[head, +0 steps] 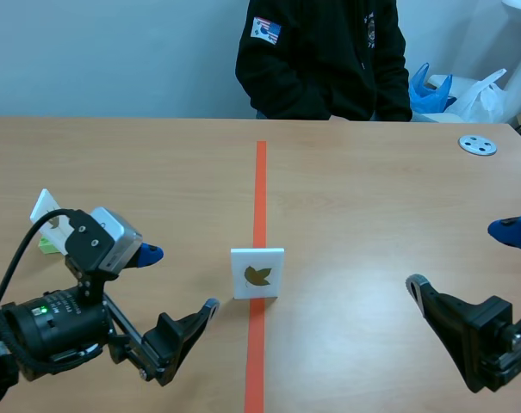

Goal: Sort the leaf by its shape. The table is split by an orange tape line. A compound leaf with several leaflets goes to the left side, a simple leaf with one blade goes to the right side. Return to the home posture when a red brick is placed on the table.

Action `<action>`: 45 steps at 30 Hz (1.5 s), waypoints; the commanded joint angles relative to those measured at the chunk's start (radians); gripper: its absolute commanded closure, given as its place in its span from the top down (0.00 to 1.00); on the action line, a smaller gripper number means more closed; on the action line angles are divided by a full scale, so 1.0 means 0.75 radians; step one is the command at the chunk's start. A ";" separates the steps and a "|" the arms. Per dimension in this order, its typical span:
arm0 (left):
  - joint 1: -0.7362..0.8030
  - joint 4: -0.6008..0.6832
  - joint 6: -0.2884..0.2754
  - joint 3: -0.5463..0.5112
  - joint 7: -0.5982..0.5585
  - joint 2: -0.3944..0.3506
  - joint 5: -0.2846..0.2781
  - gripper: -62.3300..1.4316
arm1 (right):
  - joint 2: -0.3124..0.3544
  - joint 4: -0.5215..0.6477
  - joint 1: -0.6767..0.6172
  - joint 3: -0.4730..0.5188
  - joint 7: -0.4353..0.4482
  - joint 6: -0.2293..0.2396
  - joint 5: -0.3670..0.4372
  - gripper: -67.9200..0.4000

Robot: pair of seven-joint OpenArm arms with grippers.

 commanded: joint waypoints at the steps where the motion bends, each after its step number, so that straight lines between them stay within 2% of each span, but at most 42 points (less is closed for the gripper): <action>1: -0.052 -0.013 0.001 0.013 -0.048 0.033 0.017 1.00 | -0.001 0.025 0.016 0.002 0.020 0.000 0.013 1.00; 8: -0.265 -0.255 0.001 0.137 -0.064 0.138 0.034 1.00 | -0.001 0.025 0.016 0.002 0.020 0.000 0.013 1.00; 15: -0.392 -0.458 0.011 0.234 -0.131 0.240 0.074 1.00 | -0.001 0.025 0.016 0.002 0.020 0.000 0.013 1.00; 25: -0.499 -0.641 0.019 0.284 -0.158 0.362 0.099 1.00 | -0.001 0.025 0.016 0.002 0.020 0.000 0.013 1.00; 30: -0.540 -0.688 0.015 0.284 -0.193 0.382 0.104 1.00 | -0.001 0.025 0.016 0.002 0.020 0.000 0.013 1.00; 35: -0.541 -0.690 -0.001 0.284 -0.194 0.381 0.104 0.73 | -0.001 0.025 0.016 0.002 0.020 0.000 0.013 1.00; 38: -0.542 -0.689 0.000 0.290 -0.194 0.382 0.103 0.68 | -0.001 0.025 0.016 0.002 0.020 0.000 0.013 1.00; 43: -0.541 -0.689 0.002 0.290 -0.189 0.381 0.103 0.50 | -0.001 0.025 0.016 0.002 0.020 0.000 0.013 1.00; 45: -0.541 -0.689 0.002 0.291 -0.184 0.381 0.103 0.48 | -0.001 0.025 0.016 0.002 0.020 0.000 0.013 1.00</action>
